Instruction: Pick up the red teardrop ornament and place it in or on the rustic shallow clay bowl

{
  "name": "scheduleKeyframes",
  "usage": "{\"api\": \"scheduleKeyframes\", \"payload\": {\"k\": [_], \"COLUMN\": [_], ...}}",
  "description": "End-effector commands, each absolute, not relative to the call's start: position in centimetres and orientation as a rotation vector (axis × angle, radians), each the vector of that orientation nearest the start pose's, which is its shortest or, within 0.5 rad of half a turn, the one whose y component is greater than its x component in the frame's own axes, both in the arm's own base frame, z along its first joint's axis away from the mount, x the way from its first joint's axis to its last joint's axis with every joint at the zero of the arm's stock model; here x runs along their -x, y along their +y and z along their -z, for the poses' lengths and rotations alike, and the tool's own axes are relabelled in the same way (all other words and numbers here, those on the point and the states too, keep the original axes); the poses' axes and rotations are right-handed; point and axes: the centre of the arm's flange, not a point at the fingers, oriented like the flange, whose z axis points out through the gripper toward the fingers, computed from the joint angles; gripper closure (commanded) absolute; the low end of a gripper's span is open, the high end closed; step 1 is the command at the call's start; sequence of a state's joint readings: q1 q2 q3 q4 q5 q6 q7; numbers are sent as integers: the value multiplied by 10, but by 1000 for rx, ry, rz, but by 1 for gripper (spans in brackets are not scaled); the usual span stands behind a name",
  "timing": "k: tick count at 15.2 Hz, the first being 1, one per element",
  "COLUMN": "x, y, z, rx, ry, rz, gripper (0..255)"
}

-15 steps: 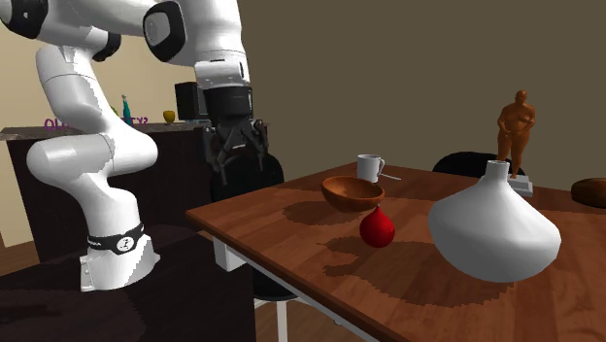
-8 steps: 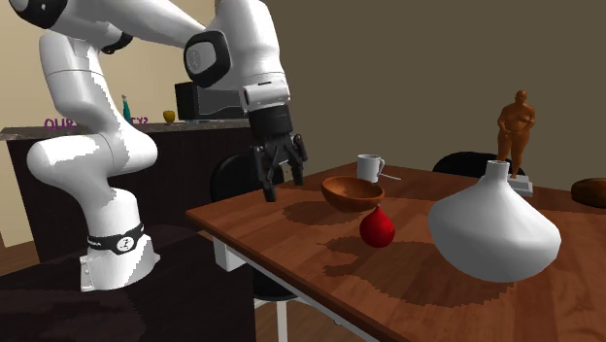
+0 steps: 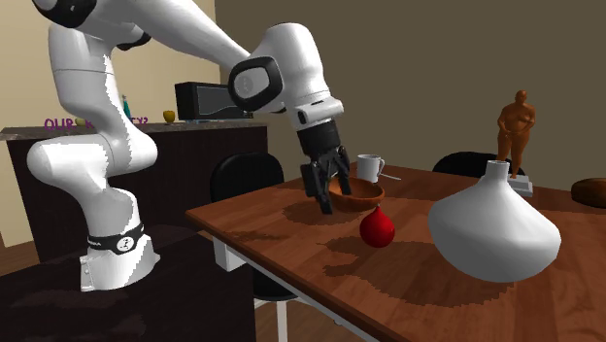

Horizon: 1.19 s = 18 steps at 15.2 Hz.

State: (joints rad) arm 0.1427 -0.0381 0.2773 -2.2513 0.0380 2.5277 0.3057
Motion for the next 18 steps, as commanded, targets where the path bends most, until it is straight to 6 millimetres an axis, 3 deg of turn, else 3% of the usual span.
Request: {"api": "scheduleKeyframes", "payload": {"k": [1, 5, 12, 18], "x": [-511, -541, -554, -555], "y": [238, 269, 275, 276], "z": [-406, -395, -361, -358], "rx": [2966, 2938, 2938, 2938], "ry": [-130, -128, -128, -128], "rz": [470, 538, 538, 538], "gripper": [0, 0, 0, 0]}}
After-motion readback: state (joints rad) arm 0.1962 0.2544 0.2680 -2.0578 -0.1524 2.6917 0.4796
